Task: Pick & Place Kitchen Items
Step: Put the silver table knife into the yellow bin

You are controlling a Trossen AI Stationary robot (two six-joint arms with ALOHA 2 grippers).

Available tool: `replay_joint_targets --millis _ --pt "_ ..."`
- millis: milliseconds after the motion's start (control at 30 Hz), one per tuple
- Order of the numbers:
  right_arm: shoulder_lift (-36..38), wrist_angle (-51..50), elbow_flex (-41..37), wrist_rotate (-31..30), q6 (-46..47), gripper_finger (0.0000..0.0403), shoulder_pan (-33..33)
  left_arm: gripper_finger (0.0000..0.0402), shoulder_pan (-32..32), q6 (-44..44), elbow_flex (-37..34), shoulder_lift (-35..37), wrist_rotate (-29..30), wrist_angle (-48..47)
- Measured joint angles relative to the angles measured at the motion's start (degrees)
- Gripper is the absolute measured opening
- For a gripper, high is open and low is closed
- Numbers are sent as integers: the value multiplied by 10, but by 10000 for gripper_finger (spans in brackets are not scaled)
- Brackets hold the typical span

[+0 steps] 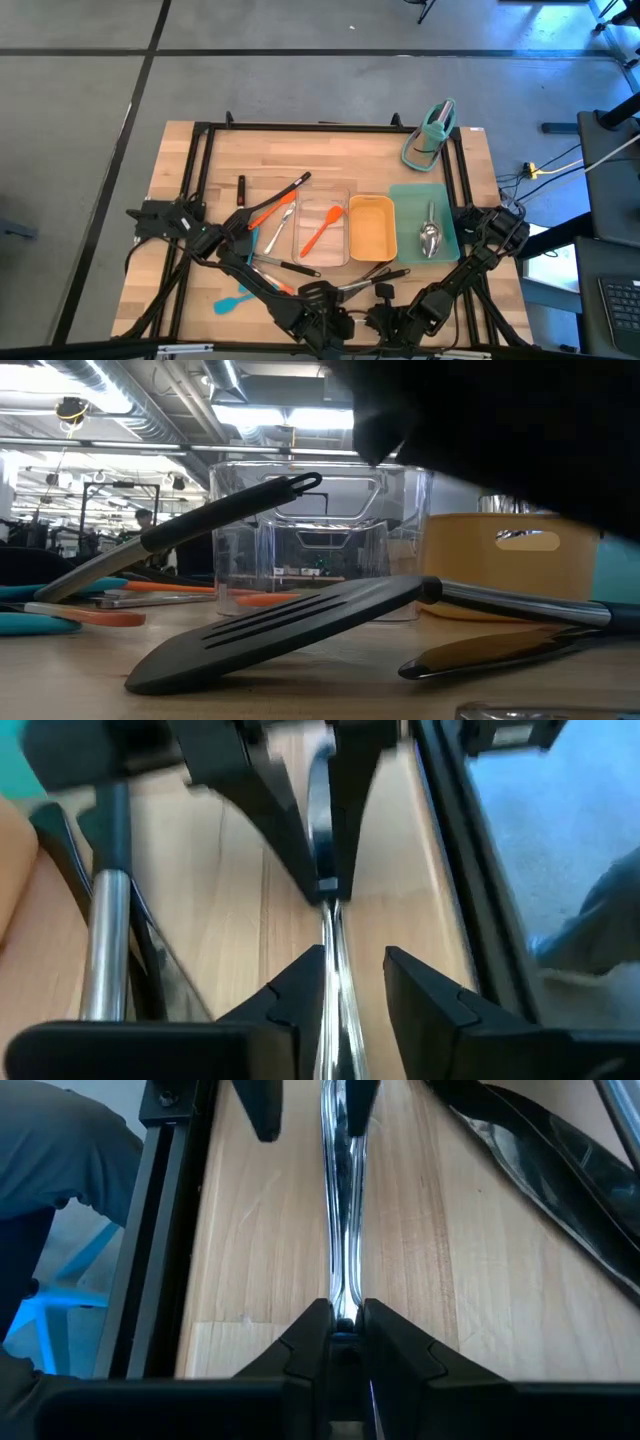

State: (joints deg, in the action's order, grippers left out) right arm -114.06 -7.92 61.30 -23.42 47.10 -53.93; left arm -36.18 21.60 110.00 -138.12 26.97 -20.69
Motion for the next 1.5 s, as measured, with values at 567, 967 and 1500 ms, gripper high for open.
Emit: replay_joint_targets --millis 567,967,1500 --pt "3 7 0 3 8 58 0 130 -5 -23 2 -30 26 32" --pt "6 7 0 6 9 58 6 132 21 -46 2 -28 -12 31" --pt "28 -2 0 -12 -8 57 11 132 23 -63 -1 -5 -15 -23"
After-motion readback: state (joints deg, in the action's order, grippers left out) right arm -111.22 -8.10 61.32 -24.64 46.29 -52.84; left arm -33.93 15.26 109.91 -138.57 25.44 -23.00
